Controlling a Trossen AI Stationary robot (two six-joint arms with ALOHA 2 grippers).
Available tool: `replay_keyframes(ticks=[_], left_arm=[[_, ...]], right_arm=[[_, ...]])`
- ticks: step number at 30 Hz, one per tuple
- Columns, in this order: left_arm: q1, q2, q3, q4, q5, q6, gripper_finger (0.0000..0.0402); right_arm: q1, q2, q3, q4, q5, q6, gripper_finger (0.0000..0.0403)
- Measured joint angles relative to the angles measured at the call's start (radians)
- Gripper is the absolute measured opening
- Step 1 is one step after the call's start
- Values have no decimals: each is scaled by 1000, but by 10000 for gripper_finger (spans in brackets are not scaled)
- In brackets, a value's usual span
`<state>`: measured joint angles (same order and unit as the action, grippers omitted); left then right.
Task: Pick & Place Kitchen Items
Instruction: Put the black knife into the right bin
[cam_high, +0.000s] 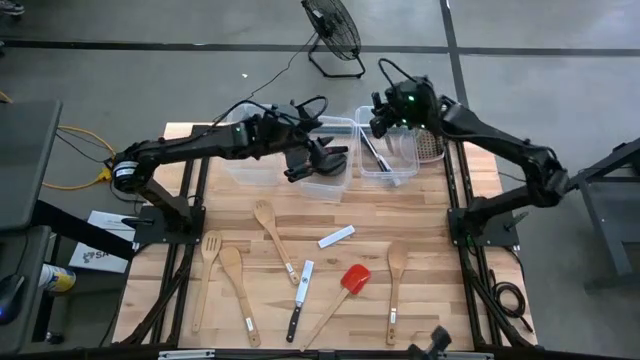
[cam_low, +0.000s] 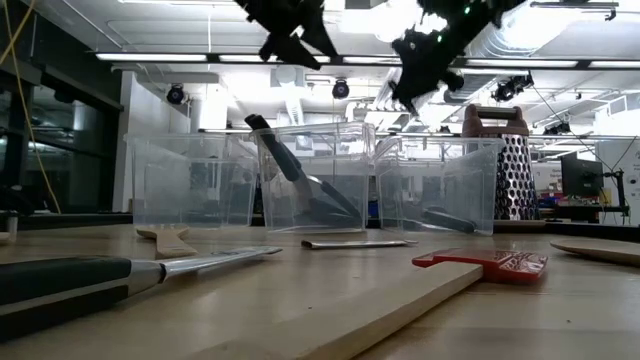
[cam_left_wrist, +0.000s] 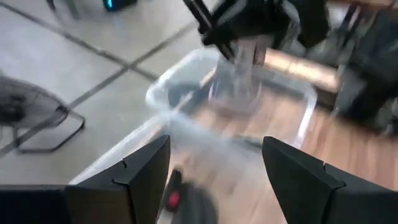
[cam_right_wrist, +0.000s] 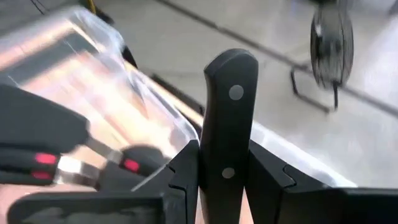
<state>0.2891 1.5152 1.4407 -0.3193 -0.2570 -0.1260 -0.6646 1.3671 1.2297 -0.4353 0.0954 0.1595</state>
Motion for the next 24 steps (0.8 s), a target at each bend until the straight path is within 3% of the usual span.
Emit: replay_keyframes(ticks=[14,24], left_arm=[[6,-9,0,-219,11,96,252],[6,-9,0,-238,12,122,252]], right_arm=[[-30,159,4,-90,36,24,87],[-30,258,4,-92,79,51,87]])
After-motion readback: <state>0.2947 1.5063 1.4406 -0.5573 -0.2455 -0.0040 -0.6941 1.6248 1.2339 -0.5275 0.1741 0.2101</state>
